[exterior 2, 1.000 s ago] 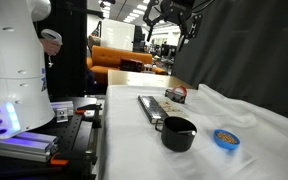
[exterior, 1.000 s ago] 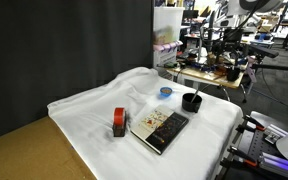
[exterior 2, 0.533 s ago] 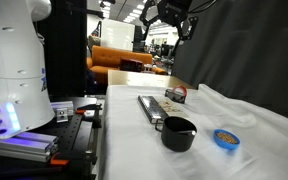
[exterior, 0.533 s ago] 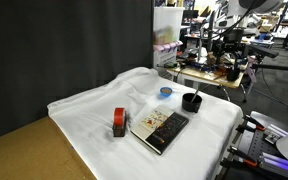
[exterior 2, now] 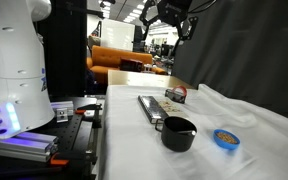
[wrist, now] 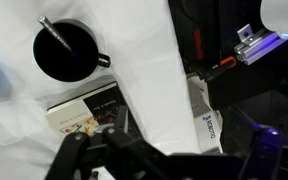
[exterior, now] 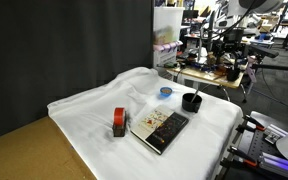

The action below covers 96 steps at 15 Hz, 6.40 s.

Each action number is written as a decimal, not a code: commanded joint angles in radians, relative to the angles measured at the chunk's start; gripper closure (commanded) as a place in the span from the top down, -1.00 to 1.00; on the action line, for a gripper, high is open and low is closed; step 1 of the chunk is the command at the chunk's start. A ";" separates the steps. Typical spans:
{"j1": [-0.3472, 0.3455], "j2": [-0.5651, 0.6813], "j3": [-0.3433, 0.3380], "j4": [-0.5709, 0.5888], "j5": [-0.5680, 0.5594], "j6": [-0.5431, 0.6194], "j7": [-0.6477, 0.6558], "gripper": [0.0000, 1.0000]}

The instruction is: Pick up the pen from the black cup and put it on the book.

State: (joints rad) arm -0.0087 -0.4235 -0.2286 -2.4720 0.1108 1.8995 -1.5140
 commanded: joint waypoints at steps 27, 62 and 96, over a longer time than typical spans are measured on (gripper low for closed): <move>-0.016 0.020 0.002 -0.039 -0.033 0.032 -0.035 1.00; -0.077 0.413 0.030 -0.001 -0.054 0.390 -0.161 1.00; -0.153 0.693 0.129 0.132 -0.086 0.598 -0.188 1.00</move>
State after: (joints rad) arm -0.1280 0.2482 -0.1283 -2.3534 0.0402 2.4771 -1.6830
